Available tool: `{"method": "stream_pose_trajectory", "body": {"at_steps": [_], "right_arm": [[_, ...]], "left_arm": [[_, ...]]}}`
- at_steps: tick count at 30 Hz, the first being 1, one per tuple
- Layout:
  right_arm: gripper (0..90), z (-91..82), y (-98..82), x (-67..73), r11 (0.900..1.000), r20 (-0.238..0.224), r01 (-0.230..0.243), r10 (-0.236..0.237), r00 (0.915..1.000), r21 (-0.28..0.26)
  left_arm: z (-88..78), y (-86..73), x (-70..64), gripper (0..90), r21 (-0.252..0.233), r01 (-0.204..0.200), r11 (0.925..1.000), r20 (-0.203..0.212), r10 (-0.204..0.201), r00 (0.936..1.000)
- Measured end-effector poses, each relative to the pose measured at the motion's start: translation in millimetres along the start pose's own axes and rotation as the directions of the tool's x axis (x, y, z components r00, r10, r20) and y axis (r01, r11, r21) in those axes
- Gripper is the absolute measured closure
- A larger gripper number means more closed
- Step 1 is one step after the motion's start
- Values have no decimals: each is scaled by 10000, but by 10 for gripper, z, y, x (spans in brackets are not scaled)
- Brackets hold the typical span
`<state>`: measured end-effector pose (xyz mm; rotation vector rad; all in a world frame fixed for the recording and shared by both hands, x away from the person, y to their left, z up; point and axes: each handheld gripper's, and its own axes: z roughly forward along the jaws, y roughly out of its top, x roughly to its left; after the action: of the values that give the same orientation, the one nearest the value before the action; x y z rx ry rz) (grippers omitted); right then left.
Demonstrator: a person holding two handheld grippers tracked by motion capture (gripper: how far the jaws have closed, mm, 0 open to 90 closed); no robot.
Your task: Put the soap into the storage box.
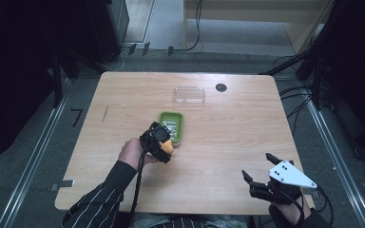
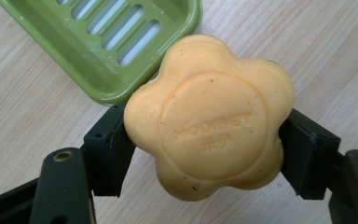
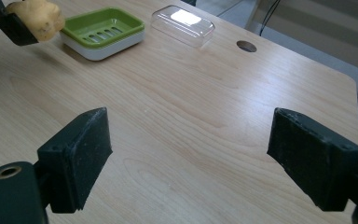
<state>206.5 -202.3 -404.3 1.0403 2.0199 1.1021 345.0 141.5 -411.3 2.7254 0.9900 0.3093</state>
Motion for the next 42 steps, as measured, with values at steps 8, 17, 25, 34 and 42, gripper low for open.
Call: {"method": "stream_pose_trajectory", "body": {"at_steps": [8, 17, 25, 34, 42], "right_arm": [[136, 4, 3, 3, 10000, -5, 9, -9, 10000, 21], [136, 6, 4, 2, 10000, -35, 31, -31, 10000, 16], [136, 11, 5, 0, 10000, -41, 40, -40, 10000, 3], [136, 9, 3, -2, 10000, -58, 37, -37, 10000, 18], [136, 1, 1, 3, 10000, -44, 6, -6, 10000, 7]], "left_arm": [[-15, 93, 47, 281, -115, -42, 9999, -117, 40, 9999], [-51, 186, 133, 282, -411, 174, 9990, -199, -182, 9996], [-51, 236, 224, 281, -526, 349, 9980, -220, -361, 9991], [-52, 280, 304, 281, -522, 386, 9979, -348, -404, 9986], [-34, 367, 354, 281, -563, 377, 9977, -316, -395, 9987]]}}
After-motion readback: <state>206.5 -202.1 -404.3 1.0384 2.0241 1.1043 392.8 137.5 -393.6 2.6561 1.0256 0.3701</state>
